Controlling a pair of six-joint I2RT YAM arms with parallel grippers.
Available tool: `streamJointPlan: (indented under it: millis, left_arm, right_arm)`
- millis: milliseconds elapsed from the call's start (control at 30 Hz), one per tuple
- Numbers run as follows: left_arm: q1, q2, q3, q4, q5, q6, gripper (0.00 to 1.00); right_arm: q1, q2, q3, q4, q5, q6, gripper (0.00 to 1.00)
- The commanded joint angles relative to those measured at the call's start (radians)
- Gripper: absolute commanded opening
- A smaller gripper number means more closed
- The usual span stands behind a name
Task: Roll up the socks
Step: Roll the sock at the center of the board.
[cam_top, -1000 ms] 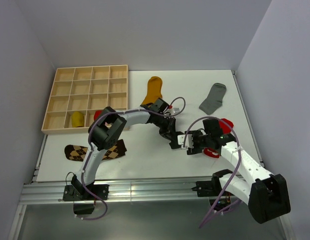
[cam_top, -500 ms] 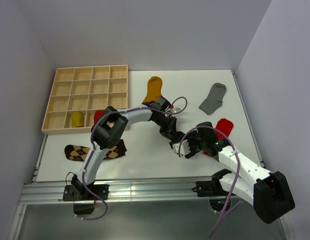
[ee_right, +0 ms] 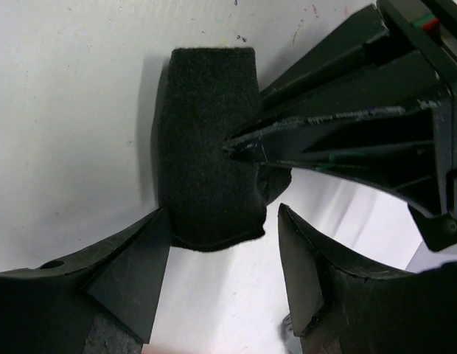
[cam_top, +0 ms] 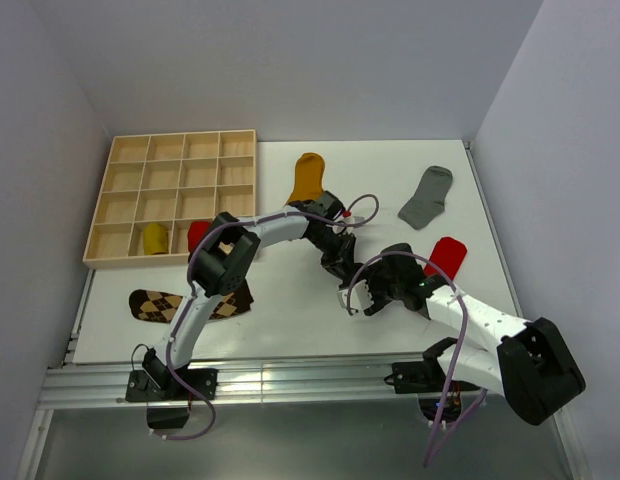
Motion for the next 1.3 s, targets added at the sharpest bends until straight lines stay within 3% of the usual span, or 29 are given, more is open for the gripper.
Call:
streamJointPlan:
  millis: [0, 200, 400, 533, 567, 633, 700, 900, 1267]
  left_arm:
    - [-0.023, 0.049, 0.065, -0.066, 0.019, 0.058, 0.0]
    - [-0.031, 0.086, 0.109, -0.089, 0.054, 0.054, 0.0]
    - [-0.037, 0.129, 0.143, -0.09, 0.086, 0.022, 0.0]
    - [-0.028, 0.14, 0.145, -0.026, 0.073, -0.07, 0.05]
    - [-0.022, 0.12, 0.105, 0.006, 0.068, -0.13, 0.11]
    - [-0.011, 0.088, 0.048, 0.137, 0.062, -0.196, 0.14]
    - [0.0, 0.04, -0.018, 0.204, 0.036, -0.271, 0.22]
    - [0.024, -0.089, -0.178, 0.394, -0.08, -0.42, 0.32]
    - [0.095, -0.449, -0.541, 0.6, -0.427, -0.523, 0.34]
  right_arm:
    - [0.016, 0.032, 0.006, 0.095, 0.033, -0.015, 0.66]
    - [0.024, 0.058, 0.017, 0.112, 0.027, -0.003, 0.64]
    - [0.029, 0.09, 0.043, 0.08, 0.024, 0.017, 0.5]
    - [0.03, 0.129, 0.13, -0.047, 0.012, 0.068, 0.14]
    - [0.03, 0.144, 0.144, -0.072, -0.005, 0.075, 0.11]
    - [0.026, 0.153, 0.174, -0.138, -0.022, 0.089, 0.06]
    - [0.021, 0.168, 0.191, -0.179, -0.042, 0.095, 0.05]
    - [0.017, 0.237, 0.268, -0.318, -0.084, 0.111, 0.04]
    - [-0.01, 0.44, 0.466, -0.546, -0.133, 0.12, 0.04]
